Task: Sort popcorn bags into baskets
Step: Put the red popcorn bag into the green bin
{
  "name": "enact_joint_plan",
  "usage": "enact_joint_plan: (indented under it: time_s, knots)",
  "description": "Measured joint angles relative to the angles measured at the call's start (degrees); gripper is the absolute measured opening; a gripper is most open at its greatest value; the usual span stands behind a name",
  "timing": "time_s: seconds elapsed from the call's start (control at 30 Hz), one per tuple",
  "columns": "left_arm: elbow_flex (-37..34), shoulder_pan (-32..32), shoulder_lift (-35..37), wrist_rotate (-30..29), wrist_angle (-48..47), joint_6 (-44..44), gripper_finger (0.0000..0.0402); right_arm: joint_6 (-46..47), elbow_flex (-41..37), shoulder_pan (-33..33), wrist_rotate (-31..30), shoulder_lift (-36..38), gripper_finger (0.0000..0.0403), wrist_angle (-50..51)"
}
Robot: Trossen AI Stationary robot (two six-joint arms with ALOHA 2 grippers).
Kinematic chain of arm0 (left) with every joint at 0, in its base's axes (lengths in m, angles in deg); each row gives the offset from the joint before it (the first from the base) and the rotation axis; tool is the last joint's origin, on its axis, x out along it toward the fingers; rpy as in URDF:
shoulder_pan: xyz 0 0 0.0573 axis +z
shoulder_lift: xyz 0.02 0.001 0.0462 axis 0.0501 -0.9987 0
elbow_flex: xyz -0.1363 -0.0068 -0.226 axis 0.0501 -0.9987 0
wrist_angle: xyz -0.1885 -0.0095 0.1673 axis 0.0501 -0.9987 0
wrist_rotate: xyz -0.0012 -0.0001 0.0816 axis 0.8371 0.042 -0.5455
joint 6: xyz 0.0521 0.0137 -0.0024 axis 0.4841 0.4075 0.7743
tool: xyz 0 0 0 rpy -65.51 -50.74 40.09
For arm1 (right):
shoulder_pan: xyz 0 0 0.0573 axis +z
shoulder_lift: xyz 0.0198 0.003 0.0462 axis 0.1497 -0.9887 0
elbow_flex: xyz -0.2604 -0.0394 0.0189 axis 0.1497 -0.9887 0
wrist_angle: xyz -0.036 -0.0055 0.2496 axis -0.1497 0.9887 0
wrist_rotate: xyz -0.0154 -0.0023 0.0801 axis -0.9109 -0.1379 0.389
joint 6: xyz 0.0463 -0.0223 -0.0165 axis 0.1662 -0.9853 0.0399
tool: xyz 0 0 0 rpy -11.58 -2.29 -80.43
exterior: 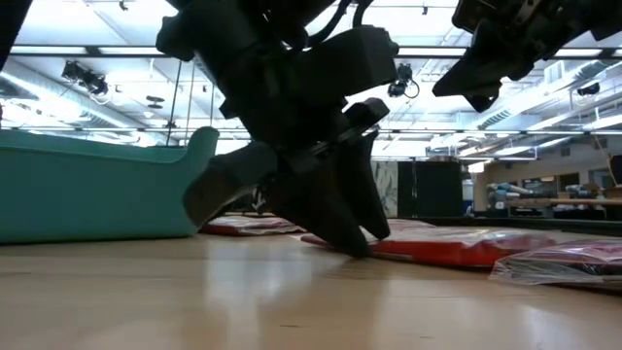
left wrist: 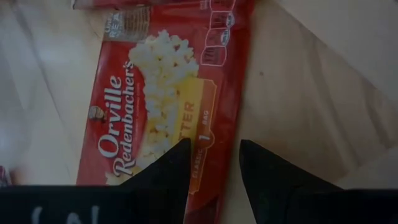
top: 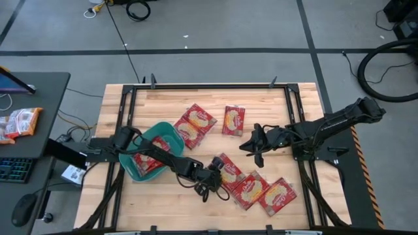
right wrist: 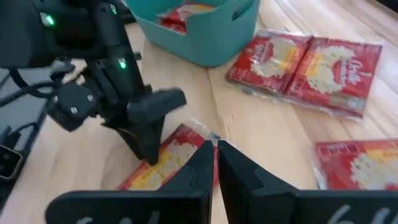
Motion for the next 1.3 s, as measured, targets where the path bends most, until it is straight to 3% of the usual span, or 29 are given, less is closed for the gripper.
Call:
enact_joint_plan:
  time_s: [0.23, 0.47, 0.67, 1.07, 1.3]
  knots:
    - [0.15, -0.12, -0.96, -1.32, 0.17, -0.4, 0.0126, 0.2, 0.0, 0.05, -0.09, -0.29, 0.0027, -0.89]
    - [0.0, -0.34, -1.01, -3.04, -1.29, -3.19, 0.0012, 0.44, 0.0, 0.18, -0.13, -0.29, 0.0027, -0.89]
    - [-0.39, -0.55, 2.55, -2.69, -6.51, -8.15, 0.0005, 0.2, 0.0, 0.99, -0.25, -0.29, 0.0027, -0.91]
    - [-0.24, -2.78, 18.42, -2.79, -21.34, -27.2, 0.0002, -1.59, 0.0, 1.19, -1.16, -0.32, 0.0027, -1.88]
    - [-0.15, -5.22, 24.56, -6.38, -28.58, -36.46, 0.0001, -2.66, 0.0, 1.17, -1.76, -0.32, 0.0027, -2.7]
